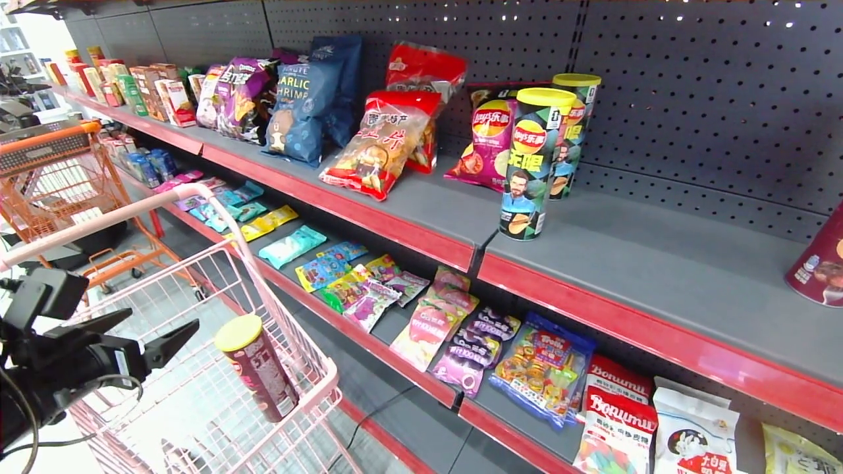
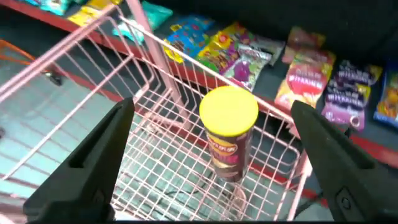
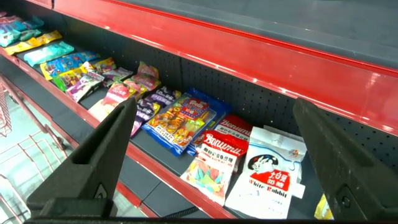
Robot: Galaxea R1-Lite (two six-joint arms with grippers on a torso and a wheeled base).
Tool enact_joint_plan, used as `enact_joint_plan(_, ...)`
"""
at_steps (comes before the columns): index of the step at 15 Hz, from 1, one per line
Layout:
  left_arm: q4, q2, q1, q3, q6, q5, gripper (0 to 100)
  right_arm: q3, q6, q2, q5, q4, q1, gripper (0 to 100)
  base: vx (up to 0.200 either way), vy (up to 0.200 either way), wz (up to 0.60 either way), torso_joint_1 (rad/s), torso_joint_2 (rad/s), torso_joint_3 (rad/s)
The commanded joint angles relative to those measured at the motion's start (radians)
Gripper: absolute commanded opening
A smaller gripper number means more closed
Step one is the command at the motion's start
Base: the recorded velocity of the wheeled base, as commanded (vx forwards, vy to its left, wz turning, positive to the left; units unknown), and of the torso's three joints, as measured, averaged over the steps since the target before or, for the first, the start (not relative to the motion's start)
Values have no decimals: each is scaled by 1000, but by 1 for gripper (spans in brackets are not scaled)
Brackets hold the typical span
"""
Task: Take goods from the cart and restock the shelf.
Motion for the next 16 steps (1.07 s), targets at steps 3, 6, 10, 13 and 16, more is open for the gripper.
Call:
enact_joint_plan(3,-302,360,30,136,78,-107,100,0,0,0,0,-1,-2,100,0,0,0,0,0,0)
enact_joint_plan(6,-440,498,50,127,80,-121,100,0,0,0,0,0,0,100,0,0,0,0,0,0)
enact_joint_plan(10,-442,570,48,76,83,-156,100,0,0,0,0,0,0,100,0,0,0,0,0,0)
enact_joint_plan(13,-442,619,47,2,81,-156,100,0,0,0,0,-1,0,100,0,0,0,0,0,0)
enact_joint_plan(16,-442,648,20,-16,81,-159,100,0,-3,0,0,0,0,100,0,0,0,0,0,0)
